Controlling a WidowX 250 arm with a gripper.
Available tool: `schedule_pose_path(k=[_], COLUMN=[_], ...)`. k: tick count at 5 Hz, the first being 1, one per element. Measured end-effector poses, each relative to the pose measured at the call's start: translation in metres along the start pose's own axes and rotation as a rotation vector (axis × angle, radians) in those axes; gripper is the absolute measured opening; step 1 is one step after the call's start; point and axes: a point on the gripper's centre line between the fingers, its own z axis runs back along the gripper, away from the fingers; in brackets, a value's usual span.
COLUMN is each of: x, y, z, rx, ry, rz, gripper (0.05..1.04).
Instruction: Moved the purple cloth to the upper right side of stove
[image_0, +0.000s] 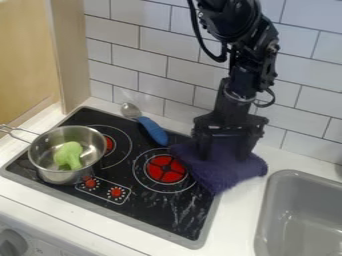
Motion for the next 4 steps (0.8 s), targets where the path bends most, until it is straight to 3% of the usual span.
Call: schedule_pose_path(k=[4], x=[0.0031], y=[-0.0005], z=[0.0012], rx=[0.007], ry=[-0.010], rz=[-0.047], gripper=[1.000])
